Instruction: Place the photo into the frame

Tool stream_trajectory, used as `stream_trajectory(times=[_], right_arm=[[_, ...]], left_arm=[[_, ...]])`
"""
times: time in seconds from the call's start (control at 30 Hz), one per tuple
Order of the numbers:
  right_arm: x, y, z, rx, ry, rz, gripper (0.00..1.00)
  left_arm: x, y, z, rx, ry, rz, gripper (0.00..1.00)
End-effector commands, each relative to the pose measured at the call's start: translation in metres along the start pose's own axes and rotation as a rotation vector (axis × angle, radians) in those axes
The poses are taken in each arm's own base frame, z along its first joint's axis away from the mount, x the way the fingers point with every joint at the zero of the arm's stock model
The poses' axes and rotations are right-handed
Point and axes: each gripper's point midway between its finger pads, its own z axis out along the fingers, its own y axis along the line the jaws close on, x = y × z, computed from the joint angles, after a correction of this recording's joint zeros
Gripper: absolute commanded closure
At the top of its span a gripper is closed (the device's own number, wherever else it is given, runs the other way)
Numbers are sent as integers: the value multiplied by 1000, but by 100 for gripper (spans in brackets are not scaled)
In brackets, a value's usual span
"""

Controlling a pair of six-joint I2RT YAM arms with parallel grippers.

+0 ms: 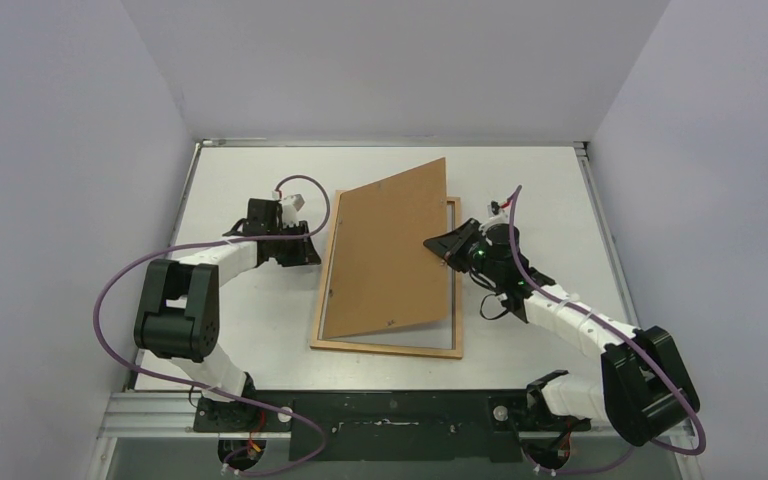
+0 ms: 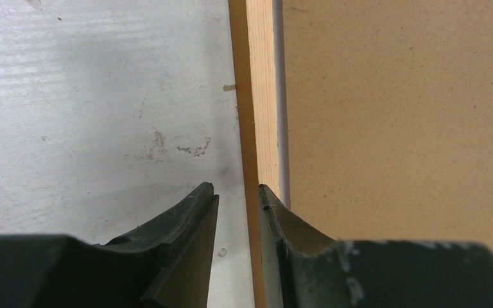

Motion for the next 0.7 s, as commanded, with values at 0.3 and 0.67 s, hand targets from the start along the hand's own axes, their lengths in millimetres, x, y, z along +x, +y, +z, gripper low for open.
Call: stream_trajectory(times=[0.3, 0.67], right_arm=[[-10, 41, -12, -141, -59, -9, 95], [-10, 34, -4, -118, -58, -48, 95]], left_arm=[[-9, -8, 5, 16, -35, 13, 73], [-6, -10, 8, 28, -23, 12, 73]])
